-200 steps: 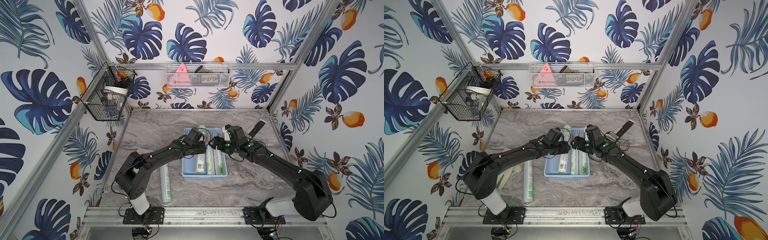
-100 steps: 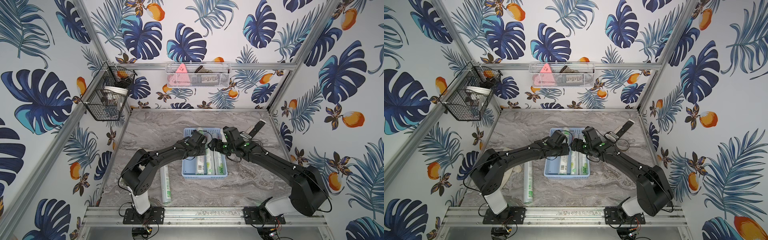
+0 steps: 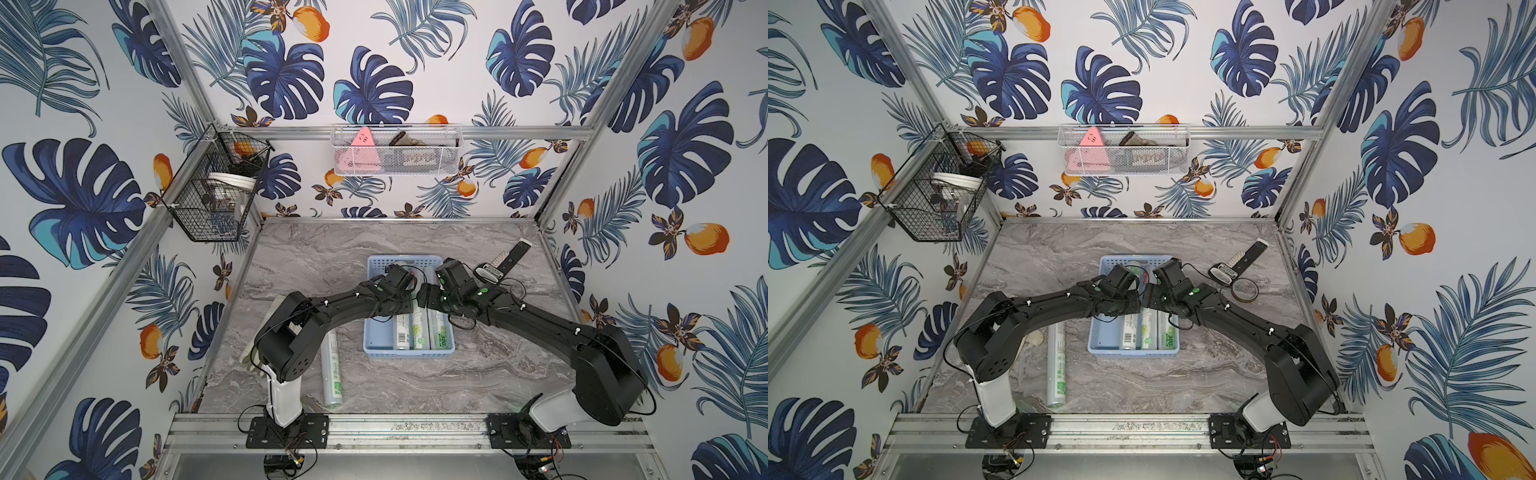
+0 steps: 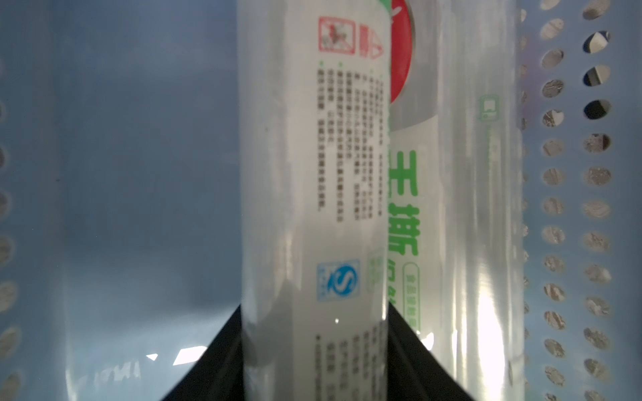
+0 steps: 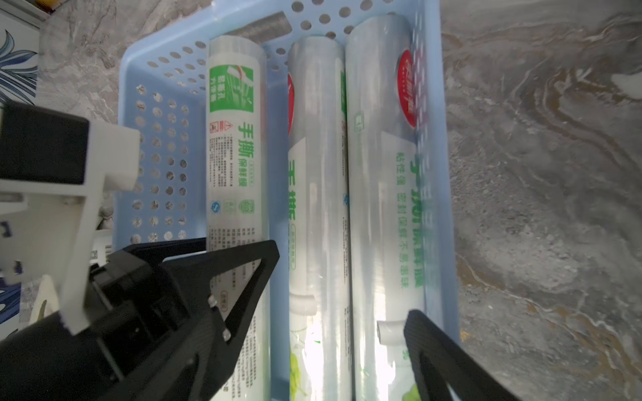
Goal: Put the plastic wrap into the basket
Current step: Place the plastic wrap in the basket.
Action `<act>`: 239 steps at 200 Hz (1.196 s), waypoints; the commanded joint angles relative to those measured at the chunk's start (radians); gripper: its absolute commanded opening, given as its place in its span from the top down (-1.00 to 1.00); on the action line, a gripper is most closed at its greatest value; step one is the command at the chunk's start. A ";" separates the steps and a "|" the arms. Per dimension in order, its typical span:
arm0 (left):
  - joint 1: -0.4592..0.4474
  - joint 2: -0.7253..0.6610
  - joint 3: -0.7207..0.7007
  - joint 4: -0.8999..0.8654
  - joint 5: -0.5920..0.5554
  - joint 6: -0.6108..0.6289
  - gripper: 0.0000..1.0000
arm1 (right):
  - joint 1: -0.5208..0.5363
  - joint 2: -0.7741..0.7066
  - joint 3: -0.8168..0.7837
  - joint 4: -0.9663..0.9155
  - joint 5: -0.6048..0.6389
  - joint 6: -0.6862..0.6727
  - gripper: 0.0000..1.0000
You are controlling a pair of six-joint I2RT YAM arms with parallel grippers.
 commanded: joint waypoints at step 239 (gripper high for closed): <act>-0.002 0.032 0.011 0.062 0.045 0.003 0.20 | 0.000 0.030 0.012 -0.029 0.020 0.014 -0.85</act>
